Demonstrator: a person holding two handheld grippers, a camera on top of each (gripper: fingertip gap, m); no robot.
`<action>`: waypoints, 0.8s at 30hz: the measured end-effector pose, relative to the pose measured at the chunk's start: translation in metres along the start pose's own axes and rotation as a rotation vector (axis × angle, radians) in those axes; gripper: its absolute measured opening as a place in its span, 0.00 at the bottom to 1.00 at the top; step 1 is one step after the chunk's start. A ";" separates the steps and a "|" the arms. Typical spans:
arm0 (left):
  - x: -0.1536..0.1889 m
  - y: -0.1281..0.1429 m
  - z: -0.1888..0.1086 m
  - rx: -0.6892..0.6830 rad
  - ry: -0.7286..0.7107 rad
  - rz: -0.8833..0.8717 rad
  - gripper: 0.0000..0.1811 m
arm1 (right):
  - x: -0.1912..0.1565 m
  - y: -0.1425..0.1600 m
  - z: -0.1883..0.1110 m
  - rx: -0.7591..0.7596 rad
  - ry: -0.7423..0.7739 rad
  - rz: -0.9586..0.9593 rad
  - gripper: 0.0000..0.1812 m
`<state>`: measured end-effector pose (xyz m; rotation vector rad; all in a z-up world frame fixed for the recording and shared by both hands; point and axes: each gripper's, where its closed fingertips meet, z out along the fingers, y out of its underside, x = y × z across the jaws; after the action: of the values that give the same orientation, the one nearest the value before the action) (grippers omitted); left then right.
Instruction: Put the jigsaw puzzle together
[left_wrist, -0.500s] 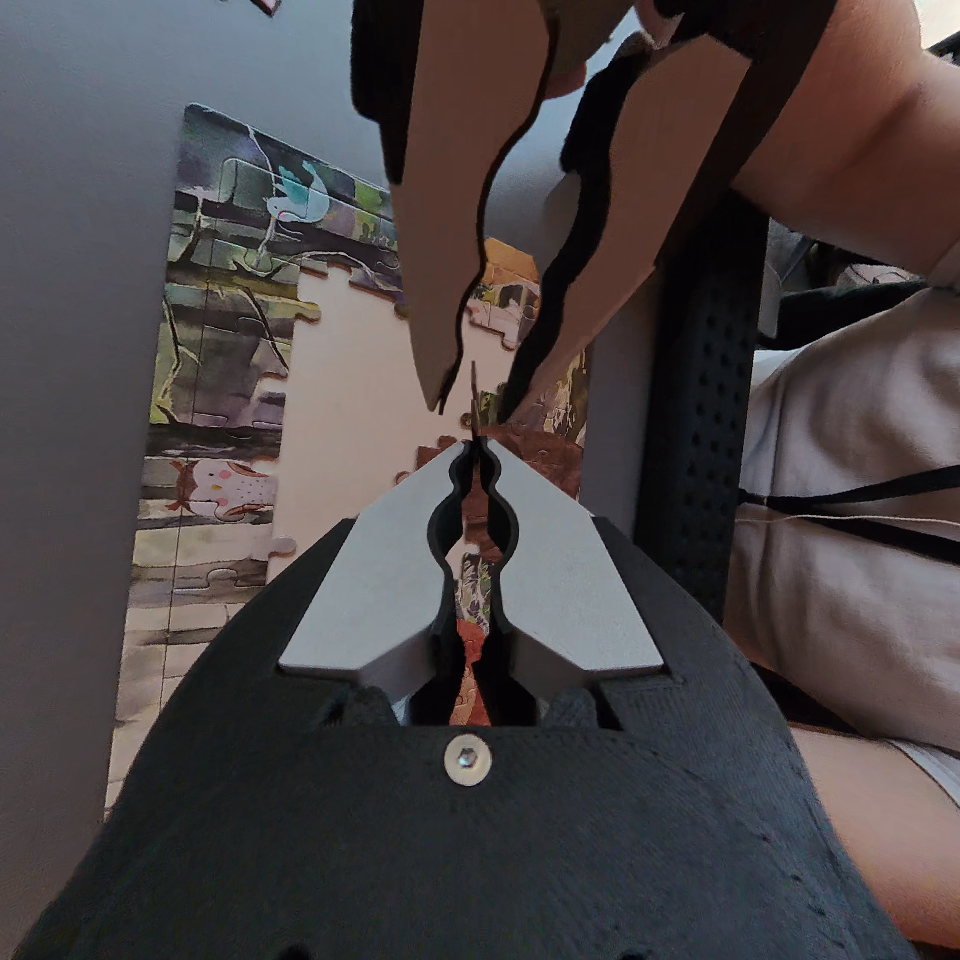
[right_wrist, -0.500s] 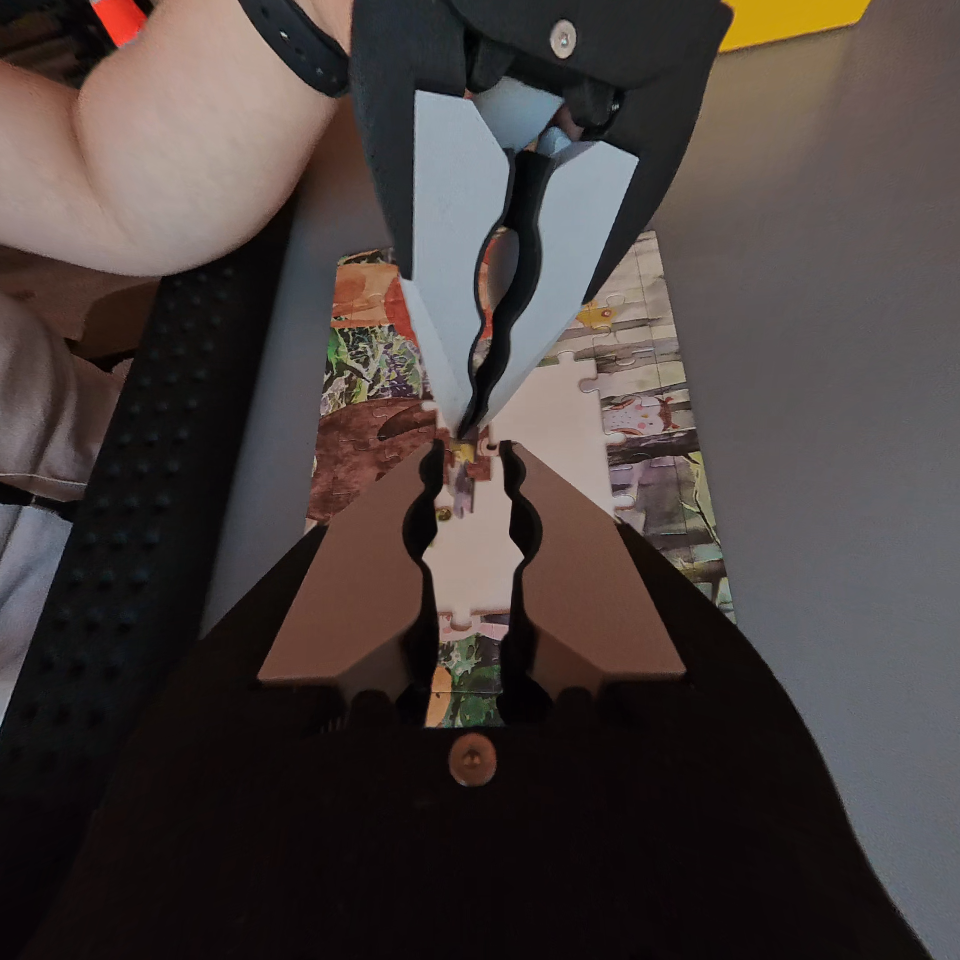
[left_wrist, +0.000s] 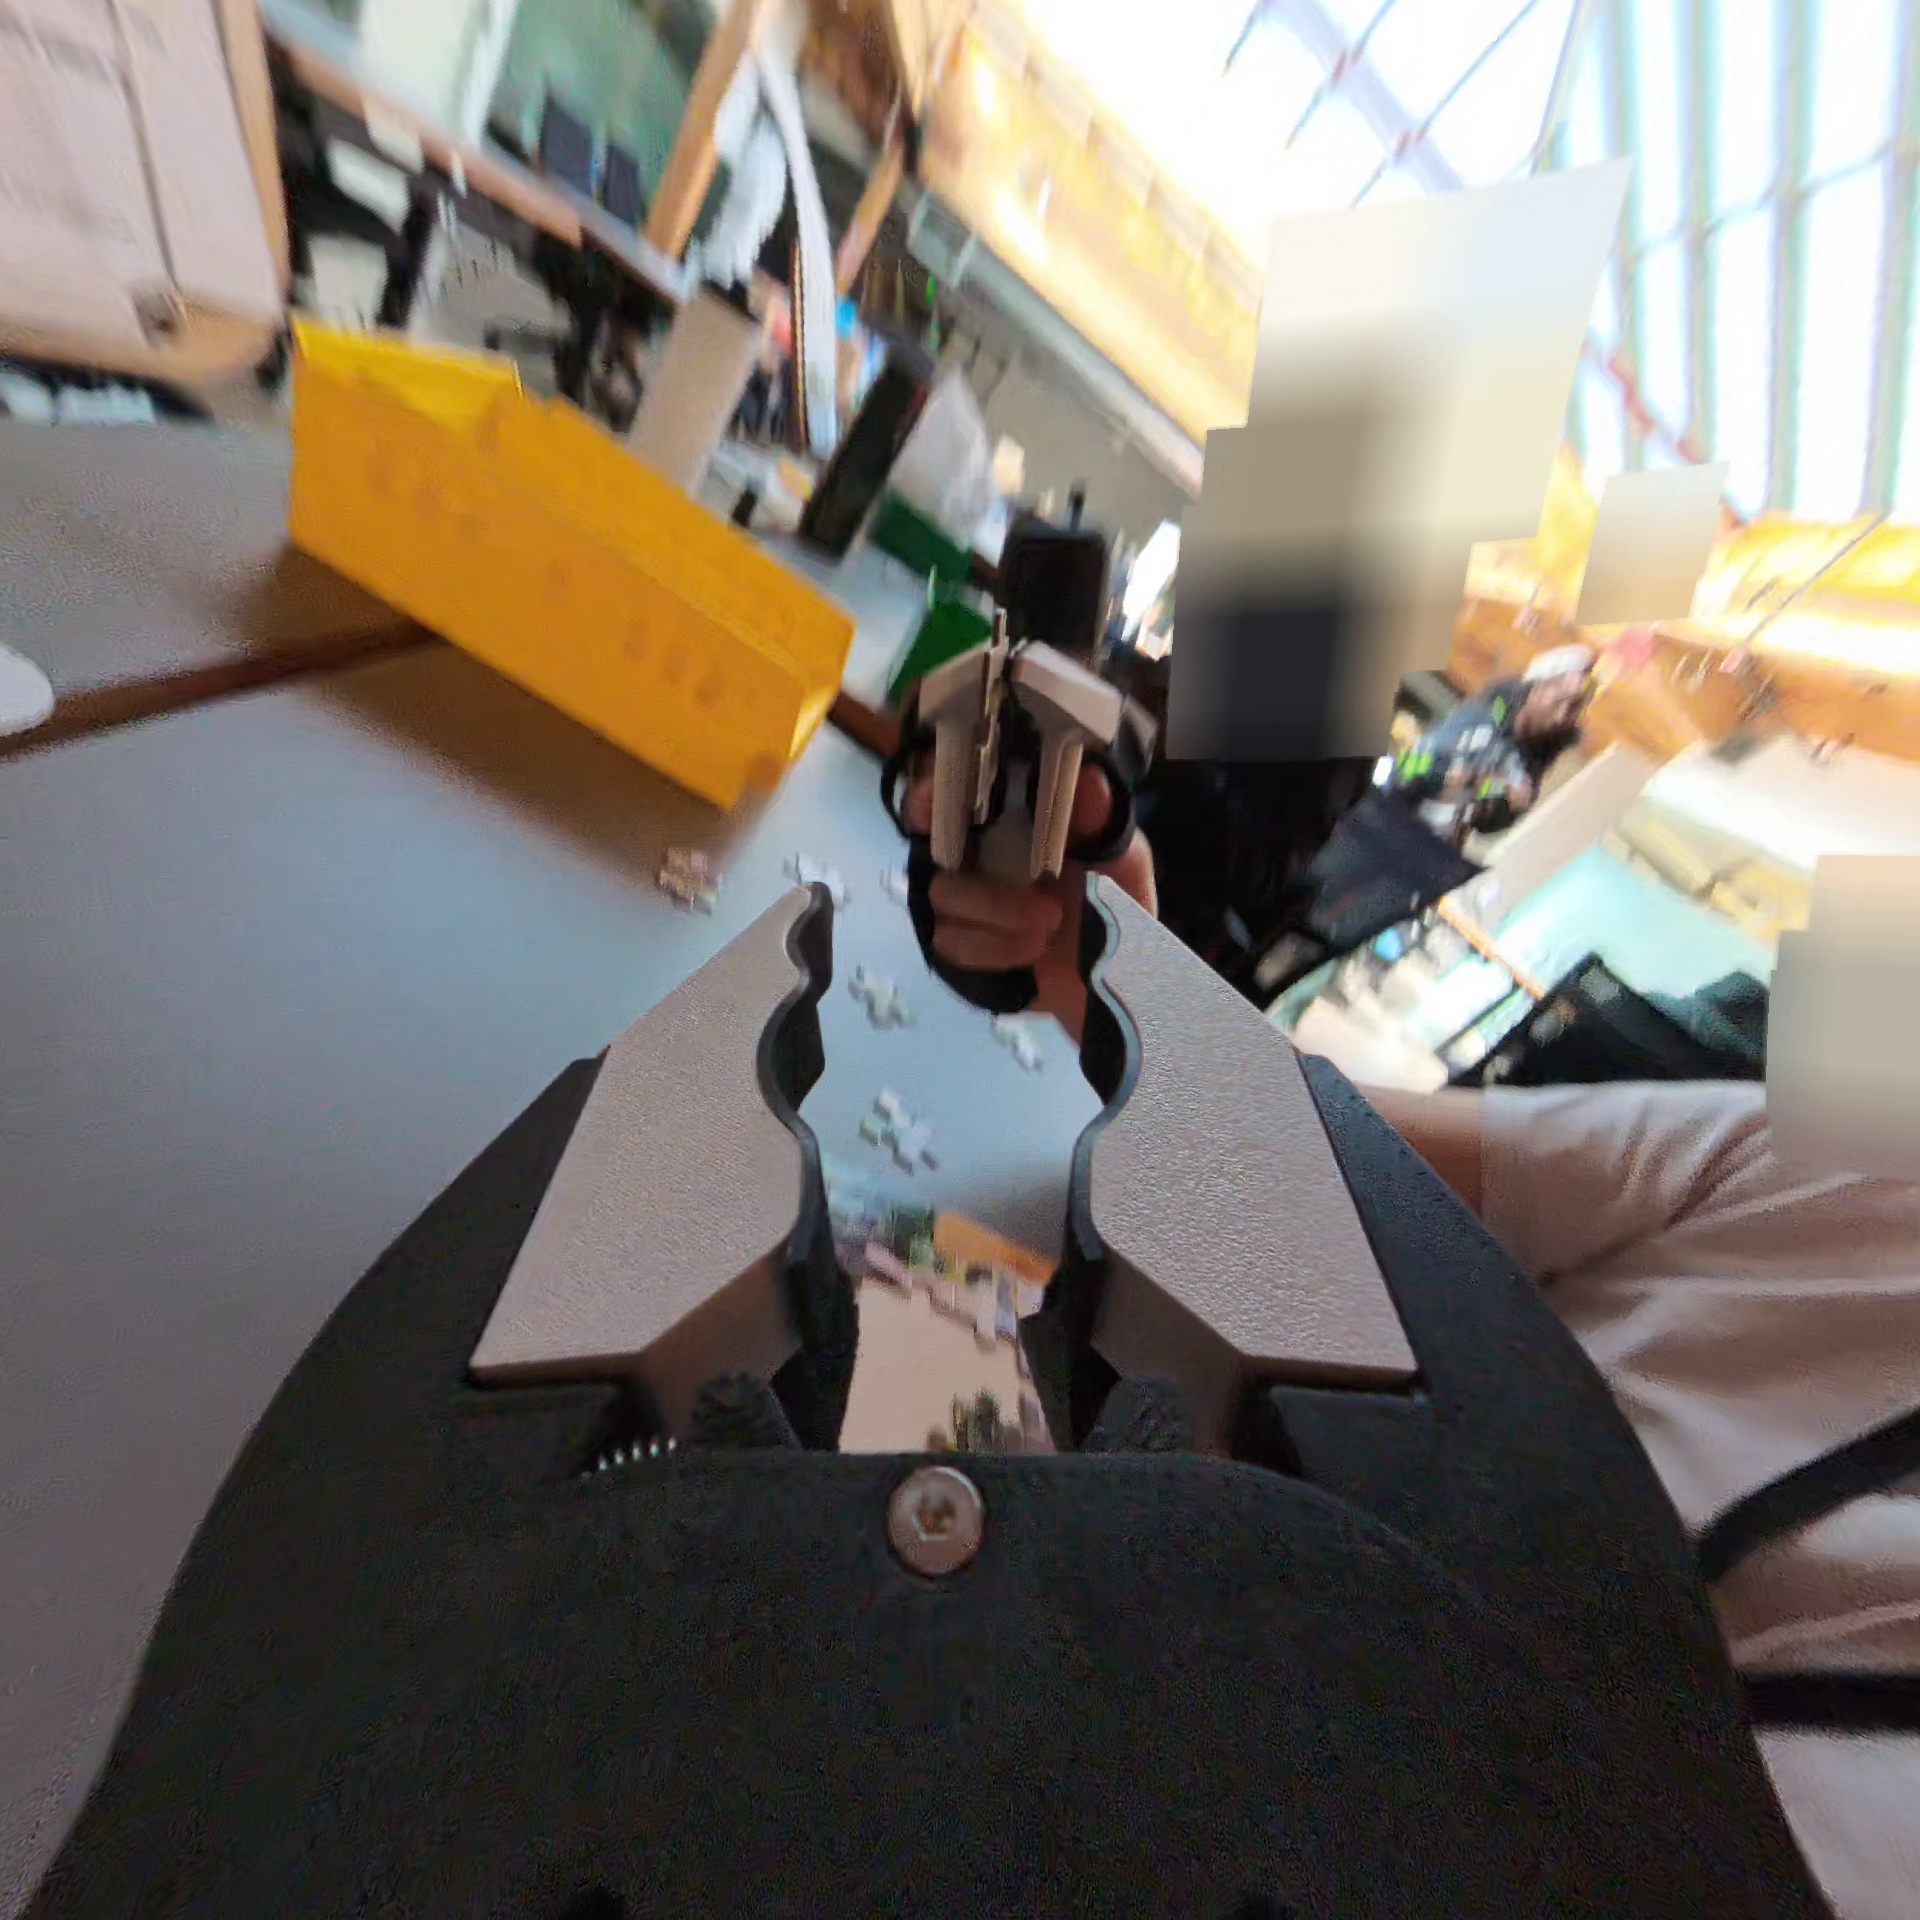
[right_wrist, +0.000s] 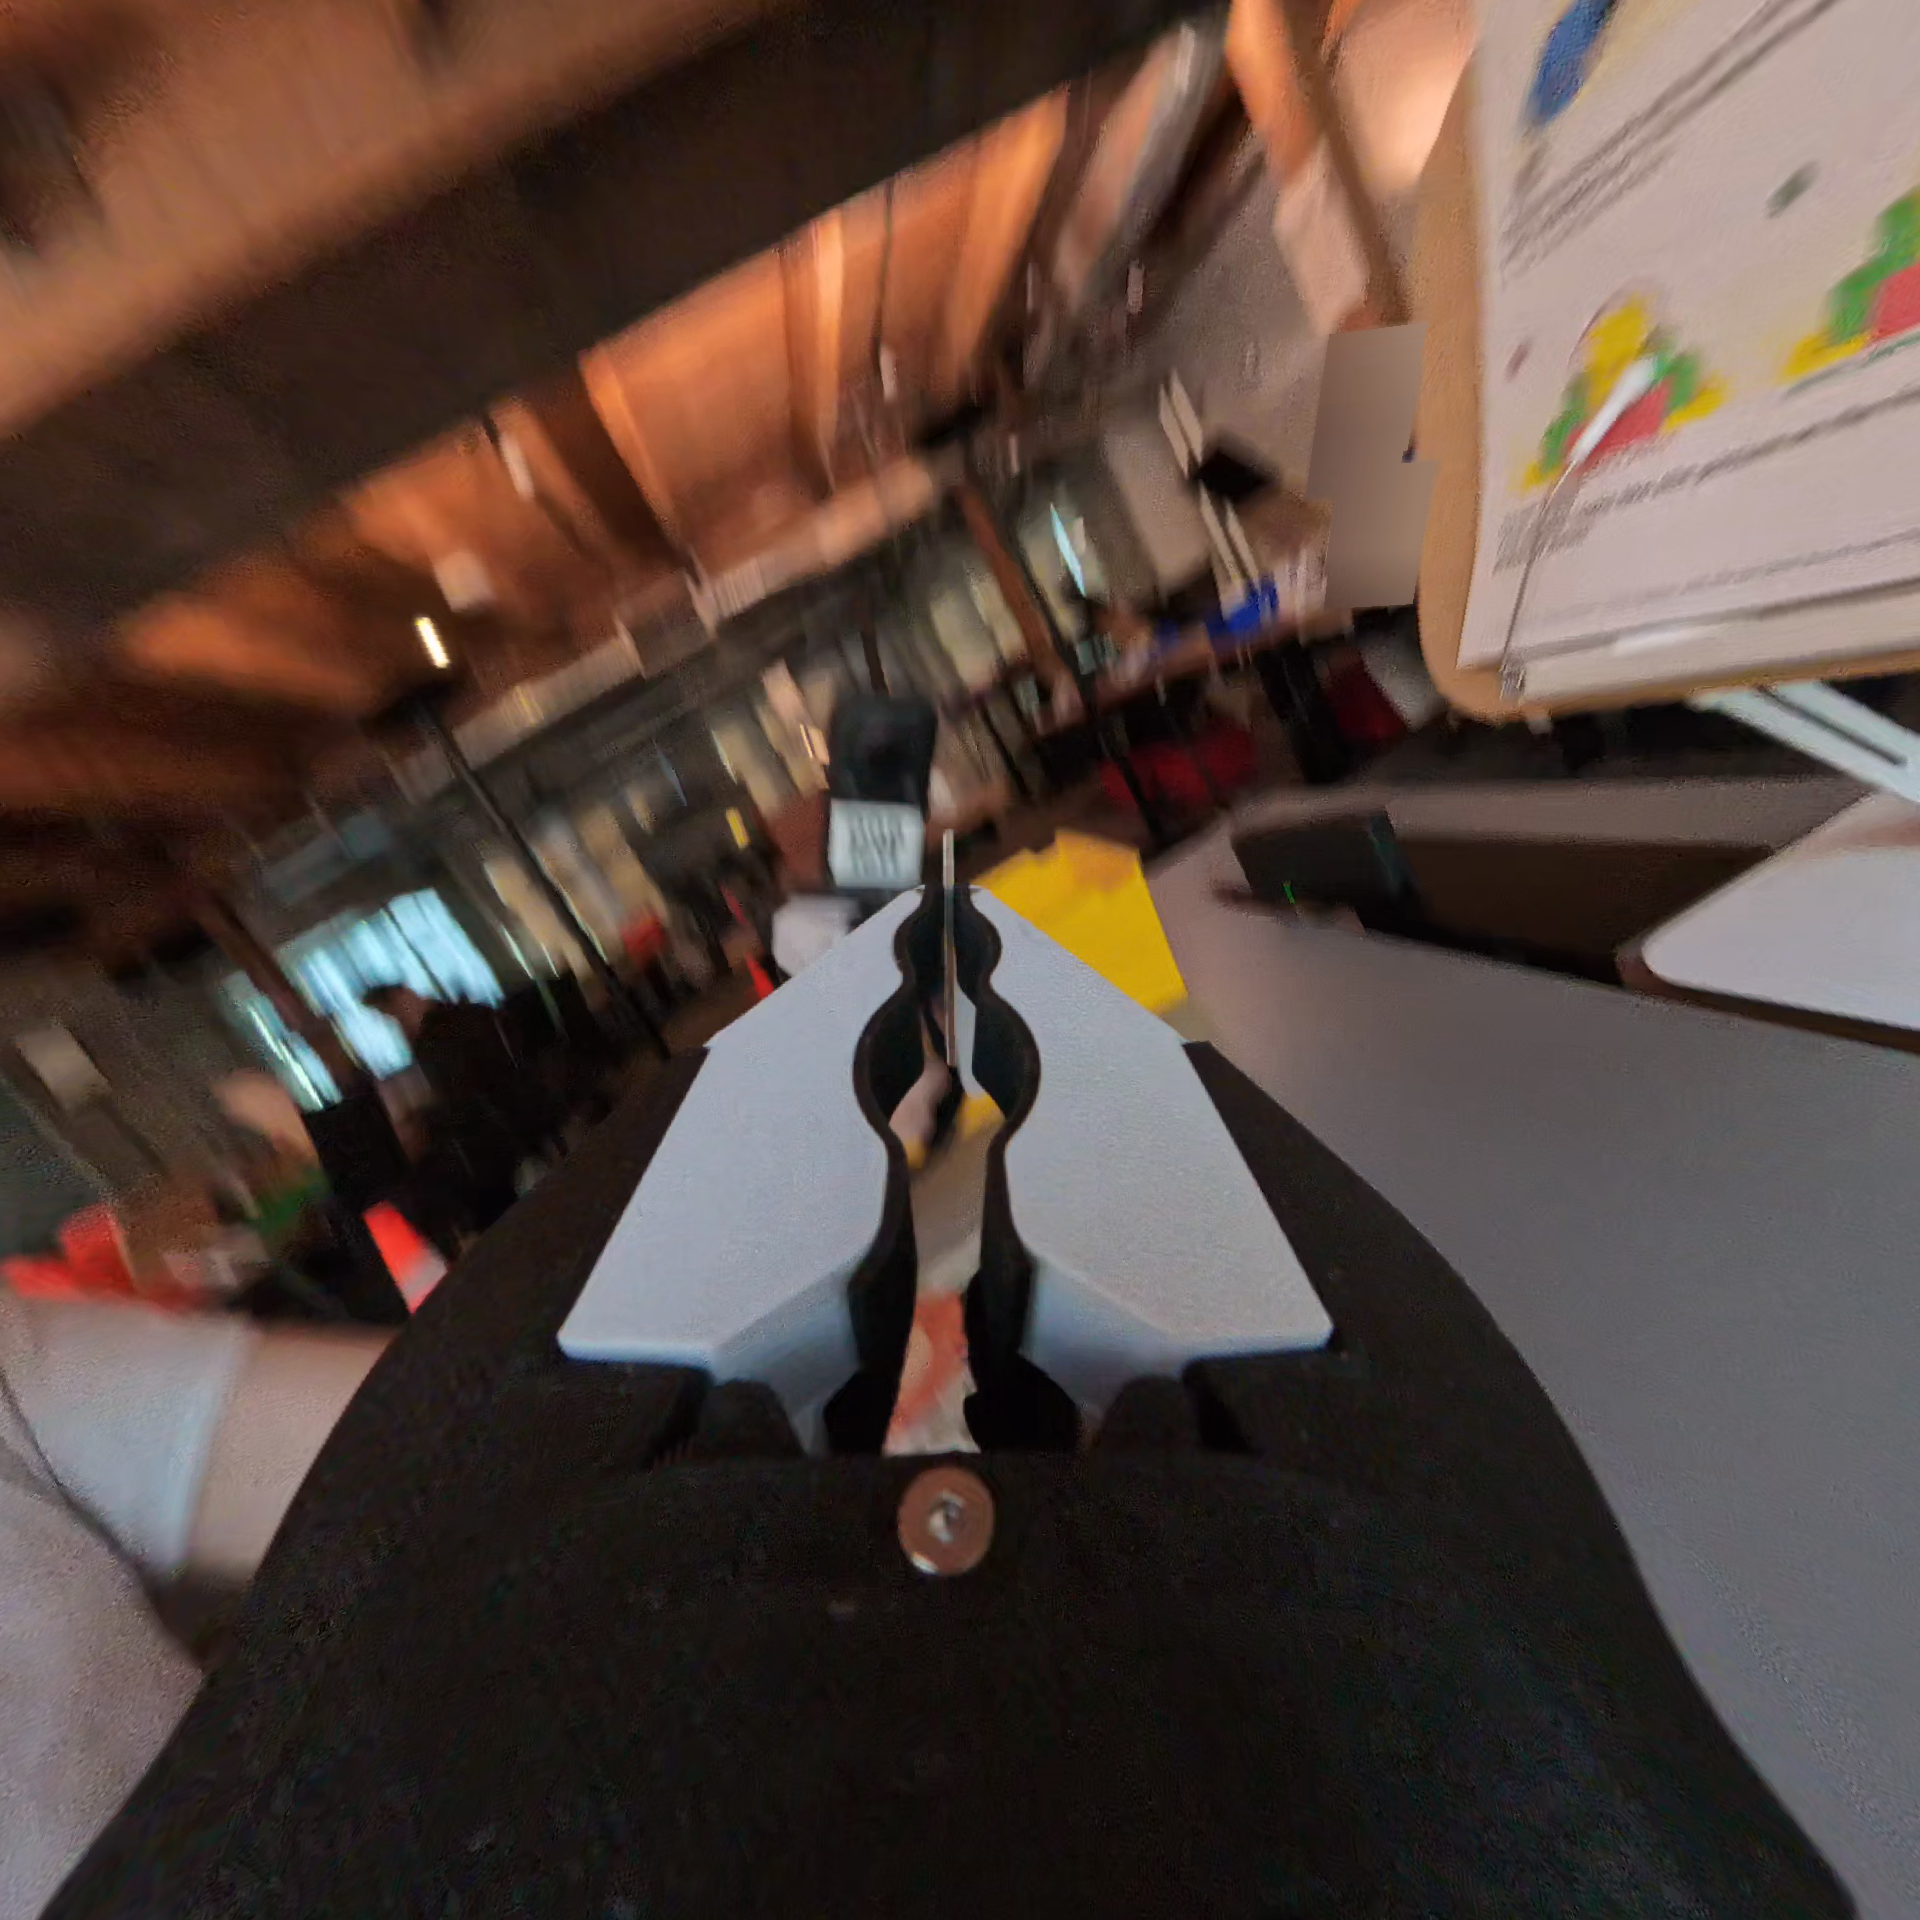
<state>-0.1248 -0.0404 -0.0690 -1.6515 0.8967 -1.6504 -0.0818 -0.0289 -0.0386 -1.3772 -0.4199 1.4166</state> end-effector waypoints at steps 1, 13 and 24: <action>0.001 -0.014 -0.004 0.110 0.022 0.005 0.24 | 0.000 -0.017 -0.007 0.131 -0.030 0.085 0.00; 0.000 -0.007 0.032 0.251 0.042 -0.006 0.19 | 0.012 -0.006 -0.009 0.394 -0.055 0.330 0.00; 0.017 0.001 0.022 0.056 0.078 0.019 0.00 | -0.028 0.010 0.006 -0.005 -0.139 -0.207 0.16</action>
<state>-0.1033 -0.0552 -0.0607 -1.5460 0.8928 -1.7220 -0.0981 -0.0539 -0.0312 -1.2057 -0.6381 1.3438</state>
